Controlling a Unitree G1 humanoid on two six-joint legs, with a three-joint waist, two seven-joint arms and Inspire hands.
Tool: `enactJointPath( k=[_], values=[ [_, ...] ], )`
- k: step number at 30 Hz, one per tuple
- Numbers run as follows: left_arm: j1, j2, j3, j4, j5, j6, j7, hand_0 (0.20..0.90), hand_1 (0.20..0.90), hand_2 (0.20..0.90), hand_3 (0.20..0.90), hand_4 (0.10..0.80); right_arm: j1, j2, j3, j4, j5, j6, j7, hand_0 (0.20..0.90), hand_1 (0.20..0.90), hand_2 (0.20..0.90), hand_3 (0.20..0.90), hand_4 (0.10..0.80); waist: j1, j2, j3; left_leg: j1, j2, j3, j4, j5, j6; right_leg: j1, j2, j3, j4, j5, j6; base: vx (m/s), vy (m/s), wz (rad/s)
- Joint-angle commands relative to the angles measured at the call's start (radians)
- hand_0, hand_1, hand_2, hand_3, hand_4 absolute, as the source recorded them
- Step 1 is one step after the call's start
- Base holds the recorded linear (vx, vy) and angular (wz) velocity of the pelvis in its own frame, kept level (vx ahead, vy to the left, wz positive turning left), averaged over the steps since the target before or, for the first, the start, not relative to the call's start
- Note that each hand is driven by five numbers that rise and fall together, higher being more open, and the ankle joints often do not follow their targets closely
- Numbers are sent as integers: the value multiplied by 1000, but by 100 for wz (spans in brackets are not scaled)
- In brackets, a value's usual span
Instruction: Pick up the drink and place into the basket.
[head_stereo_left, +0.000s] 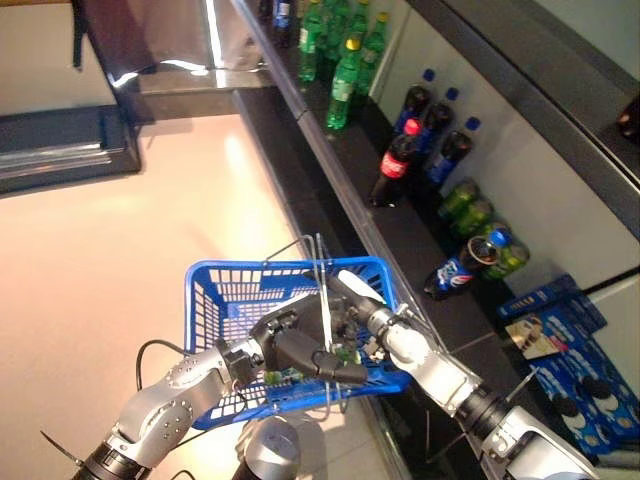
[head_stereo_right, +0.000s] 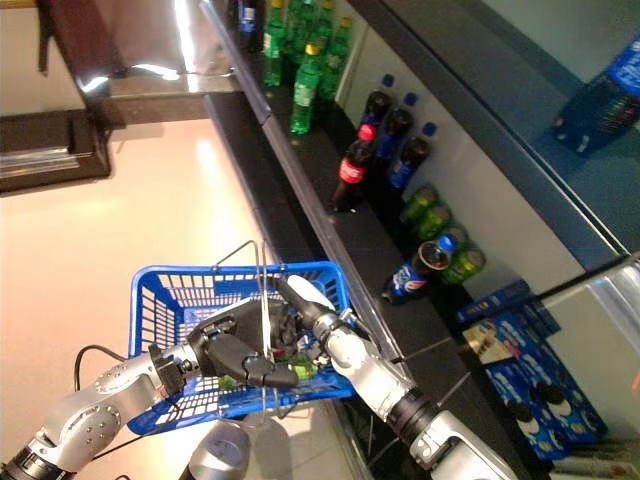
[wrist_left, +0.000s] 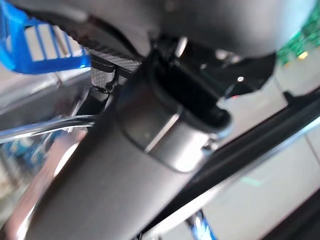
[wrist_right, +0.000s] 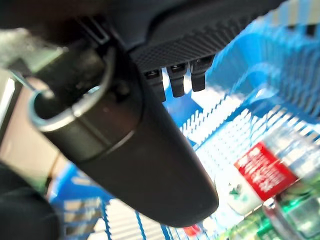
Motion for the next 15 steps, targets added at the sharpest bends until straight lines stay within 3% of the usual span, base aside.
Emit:
enactJointPath(
  k=[1, 6, 15],
  values=[
    [-171, -219, 86, -187, -86, -378, -63, 300, 300, 300, 200, 100, 8, -35, -41, -86, 4, -97, -64, 900, 900, 900, 900, 800, -27, 86, -229, 81, -12, 16, -53, -40, 54, -68, 34, -59, 96, 61, -32, -34, 38, -64],
    [-176, -236, 110, -128, -21, -432, 40, 300, 300, 300, 200, 100, 27, -41, -79, -132, 14, -98, -79, 900, 900, 900, 900, 800, -93, 112, -232, 109, 11, 122, -53, -52, 62, -76, 18, -48, 108, 61, -22, -27, 49, -62],
    [-158, -260, 151, -4, 94, -563, 221, 300, 300, 300, 200, 100, 118, -69, -161, -220, 59, -141, -94, 900, 900, 900, 900, 800, -195, 142, -230, 141, 23, 259, -53, -72, 77, -98, -7, -30, 105, 102, 0, -31, 57, -54]
  ],
)
